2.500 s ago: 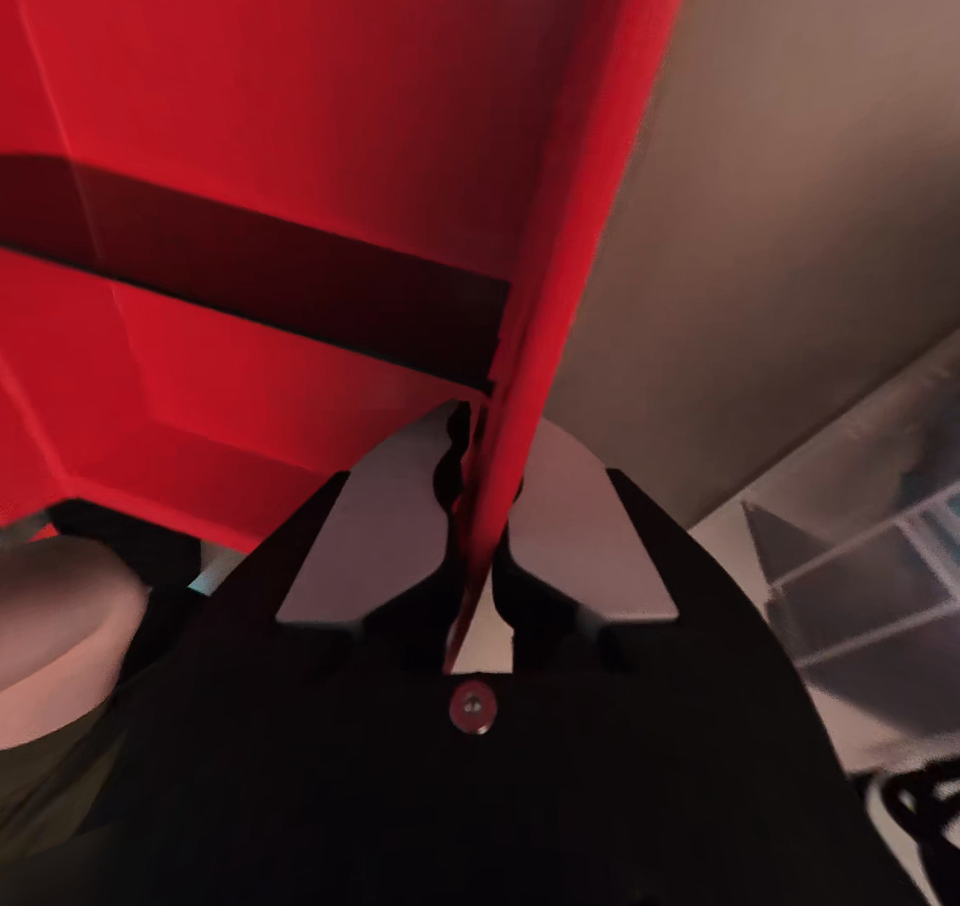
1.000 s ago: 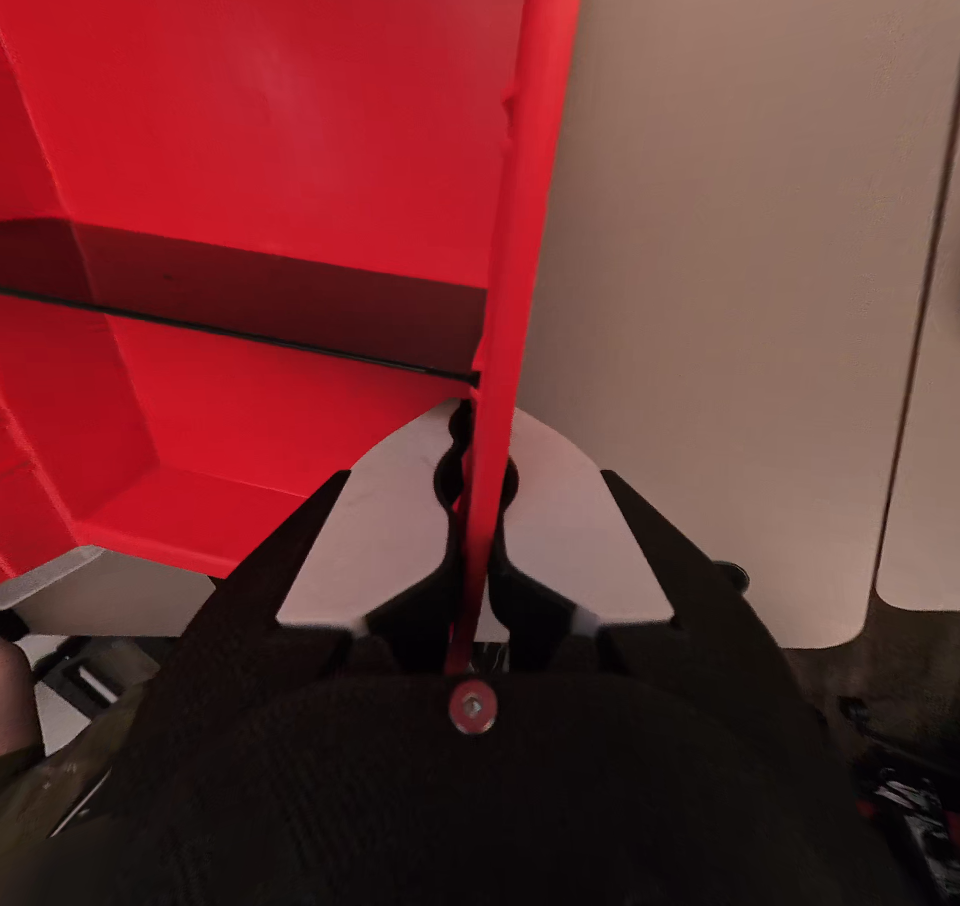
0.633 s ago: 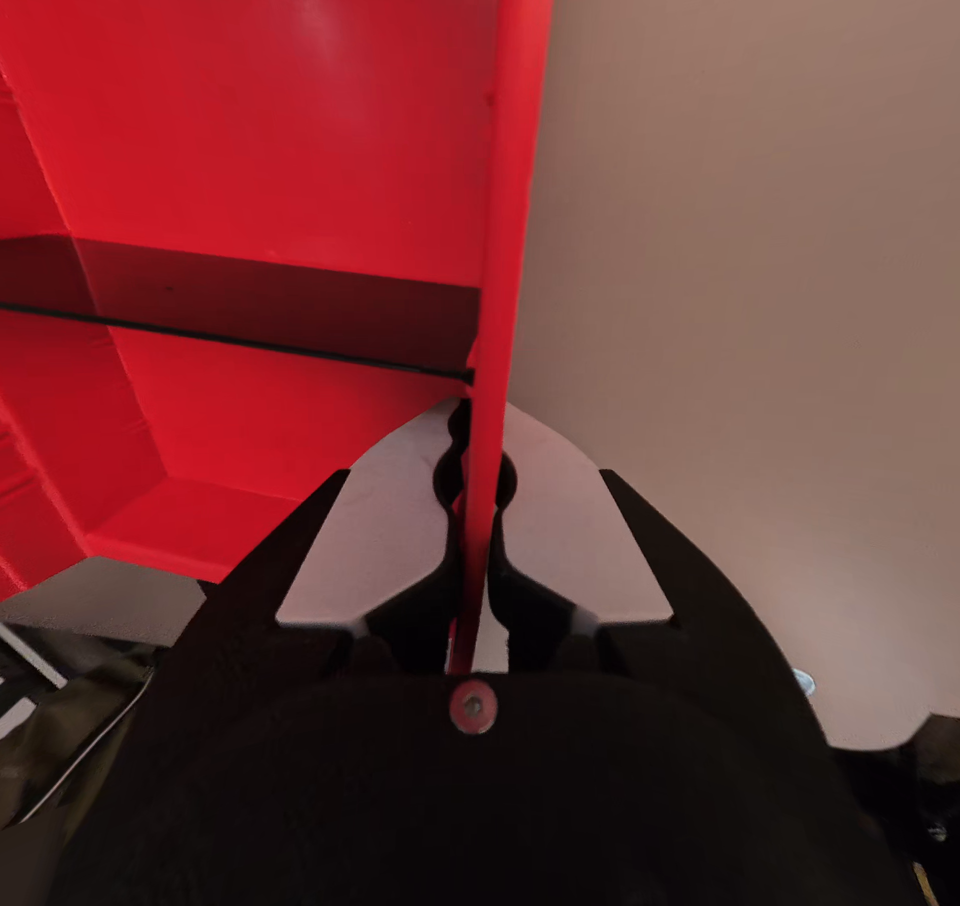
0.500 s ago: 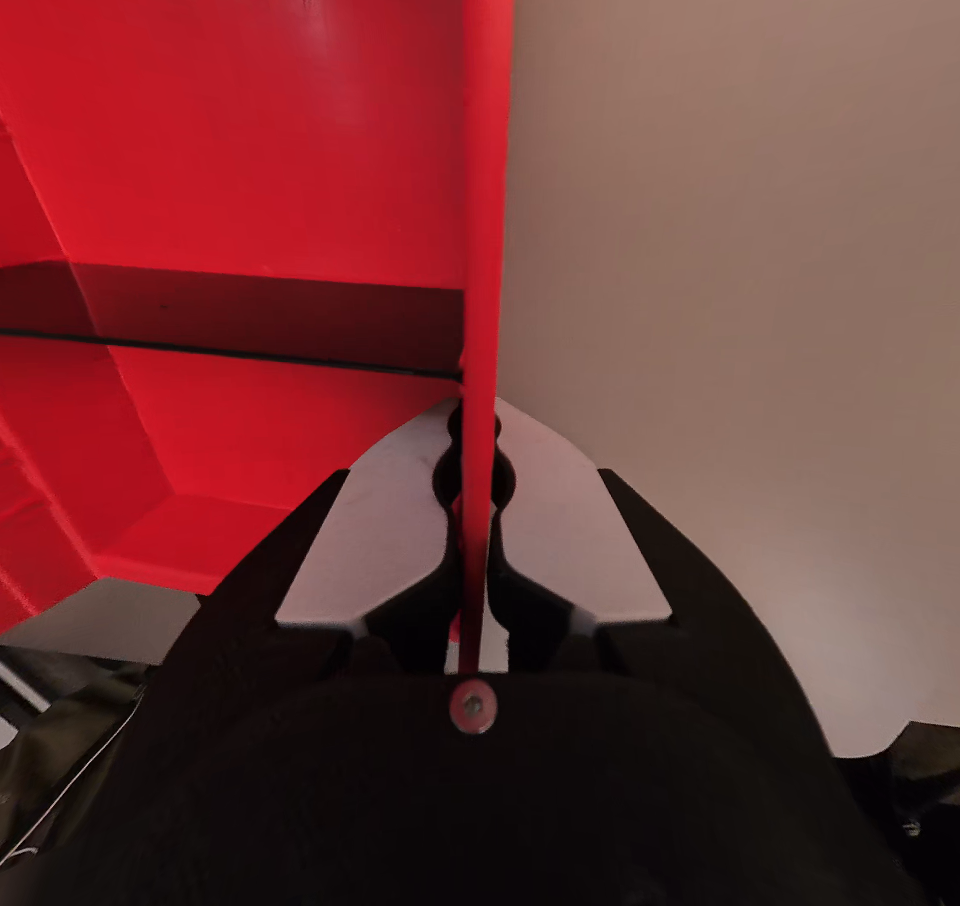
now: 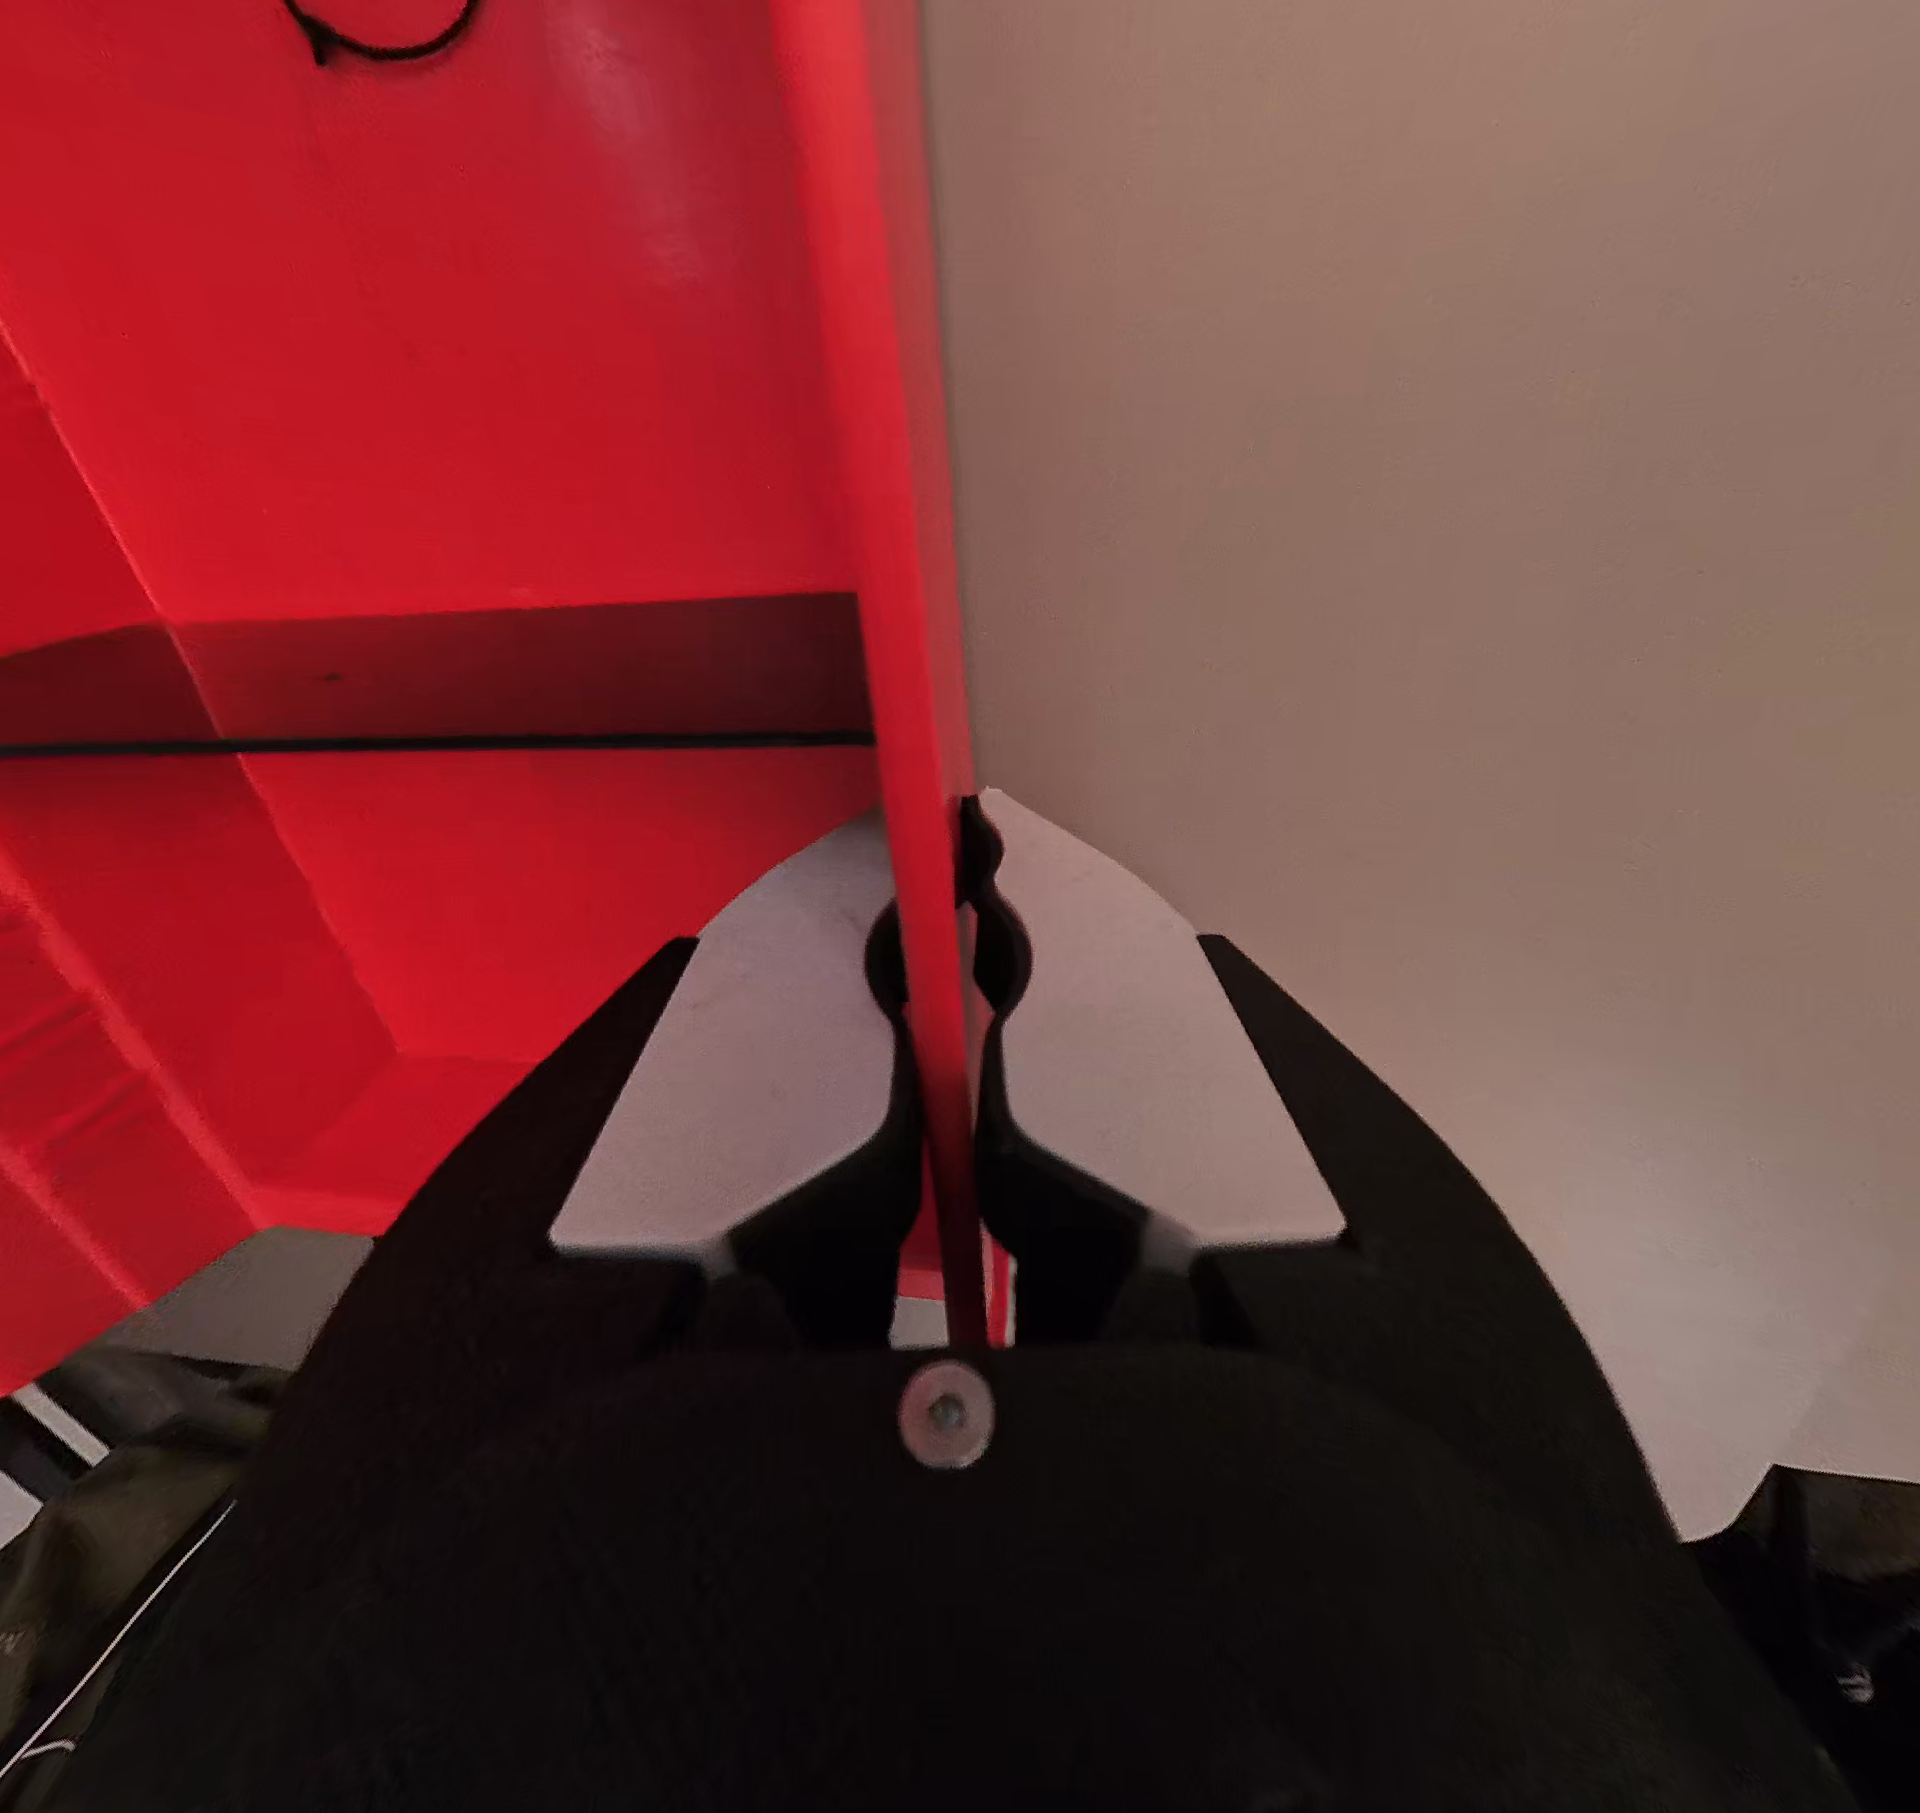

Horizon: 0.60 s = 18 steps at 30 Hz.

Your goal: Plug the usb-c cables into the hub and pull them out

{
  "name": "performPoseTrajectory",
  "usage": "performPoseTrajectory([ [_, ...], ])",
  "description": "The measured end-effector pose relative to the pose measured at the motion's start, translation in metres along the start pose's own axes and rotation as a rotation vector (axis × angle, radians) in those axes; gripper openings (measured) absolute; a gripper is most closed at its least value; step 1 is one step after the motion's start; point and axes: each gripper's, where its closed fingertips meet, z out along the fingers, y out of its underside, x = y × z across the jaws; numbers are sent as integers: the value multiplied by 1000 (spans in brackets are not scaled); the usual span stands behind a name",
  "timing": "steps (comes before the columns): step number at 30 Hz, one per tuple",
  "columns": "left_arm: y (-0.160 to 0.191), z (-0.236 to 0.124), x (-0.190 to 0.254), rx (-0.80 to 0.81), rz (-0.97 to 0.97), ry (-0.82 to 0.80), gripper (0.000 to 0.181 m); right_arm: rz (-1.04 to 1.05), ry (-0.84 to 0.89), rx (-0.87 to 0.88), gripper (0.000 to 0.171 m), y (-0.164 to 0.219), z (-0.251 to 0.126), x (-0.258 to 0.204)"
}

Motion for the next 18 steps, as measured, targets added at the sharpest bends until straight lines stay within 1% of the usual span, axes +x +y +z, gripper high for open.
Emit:
performPoseTrajectory([
  [2,-1,-3,-9,26,-32,-6,7,-14,6,-17,6,6,0,-2],
  [4,-2,-6,-16,46,-36,-48,7,-43,5,-68,7,16,0,-8],
  [7,-4,-10,-24,74,-47,-94,6,-35,16,-64,6,18,0,-11],
  [12,-3,-12,-30,94,-82,-67,7,-50,-16,-59,6,20,1,-10],
  [18,3,-14,-29,62,-62,-77,6,-90,28,-80,5,10,-2,-1],
])
